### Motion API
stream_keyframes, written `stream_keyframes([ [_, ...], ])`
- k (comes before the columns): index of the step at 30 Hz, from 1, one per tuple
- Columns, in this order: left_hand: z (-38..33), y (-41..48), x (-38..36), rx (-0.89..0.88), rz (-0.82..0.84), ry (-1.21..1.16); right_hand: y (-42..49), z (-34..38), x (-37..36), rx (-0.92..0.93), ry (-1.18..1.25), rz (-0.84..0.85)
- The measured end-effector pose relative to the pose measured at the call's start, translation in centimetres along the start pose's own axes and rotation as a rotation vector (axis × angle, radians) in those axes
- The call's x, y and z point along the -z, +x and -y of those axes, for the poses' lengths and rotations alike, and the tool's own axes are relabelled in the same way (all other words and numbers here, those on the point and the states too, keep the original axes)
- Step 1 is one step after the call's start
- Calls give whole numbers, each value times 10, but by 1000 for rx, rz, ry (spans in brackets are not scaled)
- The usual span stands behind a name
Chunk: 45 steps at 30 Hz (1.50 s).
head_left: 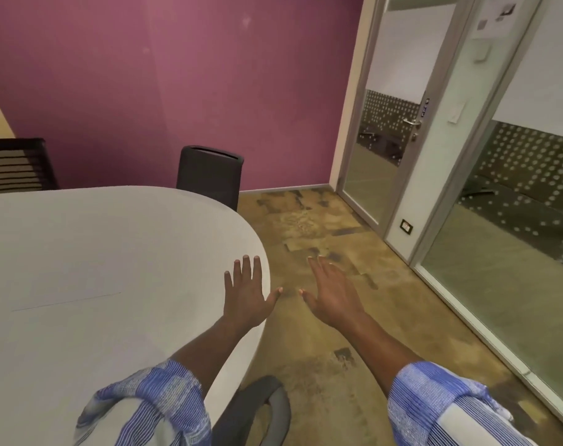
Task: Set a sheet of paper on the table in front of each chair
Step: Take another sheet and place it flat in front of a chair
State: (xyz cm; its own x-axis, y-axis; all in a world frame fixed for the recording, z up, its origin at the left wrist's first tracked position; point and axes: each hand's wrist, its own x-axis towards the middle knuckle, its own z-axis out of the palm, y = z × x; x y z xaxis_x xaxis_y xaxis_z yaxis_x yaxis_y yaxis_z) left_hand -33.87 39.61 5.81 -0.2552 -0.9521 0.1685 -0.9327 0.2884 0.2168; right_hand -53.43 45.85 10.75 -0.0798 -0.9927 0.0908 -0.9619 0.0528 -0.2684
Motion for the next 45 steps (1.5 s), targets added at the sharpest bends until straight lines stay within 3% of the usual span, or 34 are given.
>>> stream_keyframes([
  [9,-53,99,-24,149,-14,46,125,-77,18,184,-25,92],
  [17,-31,192,-50,306,-40,75,261,-80,0,335,-16,112],
  [29,101,353,-103,624,36,41,504,-5,-94,515,-11,282],
  [38,186,397,-108,911,14,44,624,78,-155,775,7,420],
  [45,216,408,-122,1277,-24,18,694,136,-205,1037,8,539],
])
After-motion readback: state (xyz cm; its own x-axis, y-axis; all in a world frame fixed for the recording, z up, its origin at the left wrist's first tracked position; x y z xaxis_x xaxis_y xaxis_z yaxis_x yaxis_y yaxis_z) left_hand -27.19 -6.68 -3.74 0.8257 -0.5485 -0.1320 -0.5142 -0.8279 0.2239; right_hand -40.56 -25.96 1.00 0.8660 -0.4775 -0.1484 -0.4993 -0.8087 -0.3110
